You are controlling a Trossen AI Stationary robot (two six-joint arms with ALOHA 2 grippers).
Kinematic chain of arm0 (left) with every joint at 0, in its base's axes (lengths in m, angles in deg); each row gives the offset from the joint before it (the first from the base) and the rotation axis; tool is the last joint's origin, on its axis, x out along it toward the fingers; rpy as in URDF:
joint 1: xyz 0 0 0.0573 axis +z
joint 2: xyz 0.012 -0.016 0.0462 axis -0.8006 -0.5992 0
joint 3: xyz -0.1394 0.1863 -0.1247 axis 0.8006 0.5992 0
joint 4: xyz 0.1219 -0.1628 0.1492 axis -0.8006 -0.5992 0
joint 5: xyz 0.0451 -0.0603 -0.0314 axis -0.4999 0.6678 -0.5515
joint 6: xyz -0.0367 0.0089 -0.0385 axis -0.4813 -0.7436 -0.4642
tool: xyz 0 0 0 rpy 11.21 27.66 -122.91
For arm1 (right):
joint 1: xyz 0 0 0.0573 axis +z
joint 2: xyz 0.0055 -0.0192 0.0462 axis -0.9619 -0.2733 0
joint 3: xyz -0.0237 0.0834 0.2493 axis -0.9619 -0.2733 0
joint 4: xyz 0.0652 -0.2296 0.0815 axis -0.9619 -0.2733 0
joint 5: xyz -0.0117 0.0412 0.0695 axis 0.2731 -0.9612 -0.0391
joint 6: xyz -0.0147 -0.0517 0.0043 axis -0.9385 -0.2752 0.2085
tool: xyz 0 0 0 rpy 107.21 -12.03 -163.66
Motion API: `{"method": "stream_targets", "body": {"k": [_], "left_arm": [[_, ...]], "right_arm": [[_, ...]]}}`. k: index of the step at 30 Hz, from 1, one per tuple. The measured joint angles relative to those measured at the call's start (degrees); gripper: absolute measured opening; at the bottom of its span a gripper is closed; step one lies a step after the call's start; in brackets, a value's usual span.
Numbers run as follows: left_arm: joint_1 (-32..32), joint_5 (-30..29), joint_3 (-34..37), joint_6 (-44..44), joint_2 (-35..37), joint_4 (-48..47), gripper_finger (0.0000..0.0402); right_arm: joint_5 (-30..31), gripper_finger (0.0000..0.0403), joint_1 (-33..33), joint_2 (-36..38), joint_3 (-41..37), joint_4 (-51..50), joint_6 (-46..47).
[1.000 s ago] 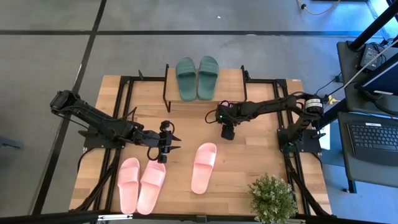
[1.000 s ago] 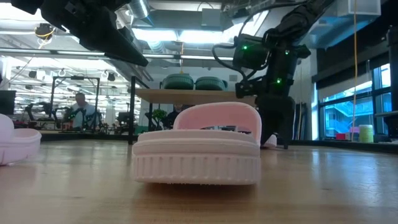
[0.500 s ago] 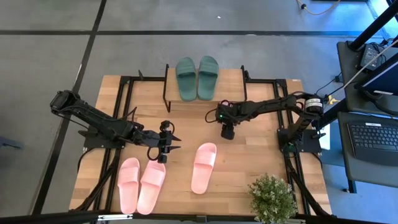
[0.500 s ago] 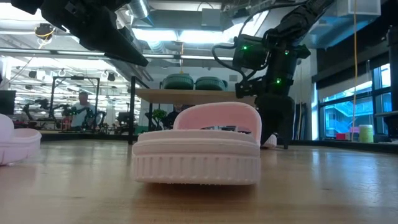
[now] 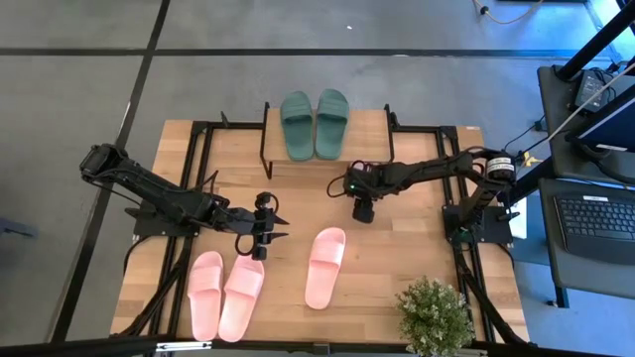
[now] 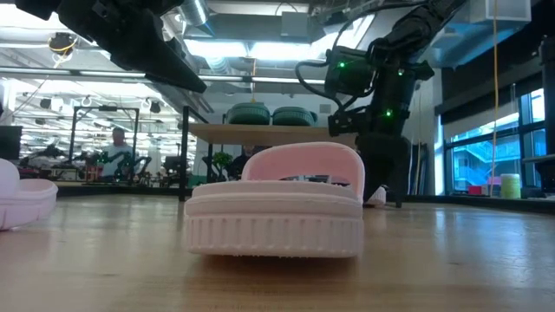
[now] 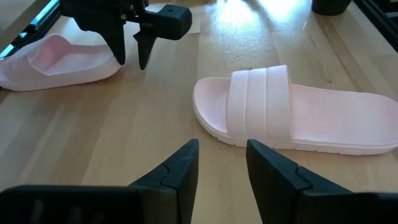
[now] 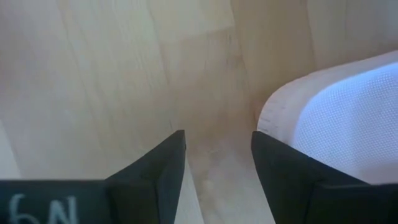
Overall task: Pick and place slides into the shelf
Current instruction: Put the pink slide under the shelf
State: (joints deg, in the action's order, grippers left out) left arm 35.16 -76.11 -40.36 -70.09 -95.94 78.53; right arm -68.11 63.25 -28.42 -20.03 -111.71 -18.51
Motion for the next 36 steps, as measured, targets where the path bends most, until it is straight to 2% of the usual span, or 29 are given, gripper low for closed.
{"method": "stream_targets", "body": {"k": [5, 15, 18, 23, 30, 36], "left_arm": [[0.0, 0.0, 0.0, -0.2, 0.0, 0.0, 0.0126], [0.0, 0.0, 0.0, -0.2, 0.0, 0.0, 0.0126], [0.0, 0.0, 0.0, -0.2, 0.0, 0.0, 0.0126], [0.0, 0.0, 0.0, -0.2, 0.0, -0.1, 0.0126], [0.0, 0.0, 0.0, -0.2, 0.0, -0.1, 0.0126], [-0.1, 0.1, 0.0, 0.1, 0.0, -0.5, 0.0126]], "right_arm": [[1.7, 0.0189, 2.6, 0.0, 1.6, -1.0, 0.1], [3.5, 0.0189, 6.5, 0.0, 10.1, -13.0, 1.7], [3.3, 0.0189, 8.4, 0.7, 11.8, -13.7, 1.7], [3.0, 0.0189, 12.6, 4.3, 12.3, -9.9, 1.9], [2.7, 0.0189, 21.5, 6.9, 12.3, 2.5, 1.7], [2.6, 0.0189, 29.3, 7.1, 12.3, 3.3, 5.0]]}}
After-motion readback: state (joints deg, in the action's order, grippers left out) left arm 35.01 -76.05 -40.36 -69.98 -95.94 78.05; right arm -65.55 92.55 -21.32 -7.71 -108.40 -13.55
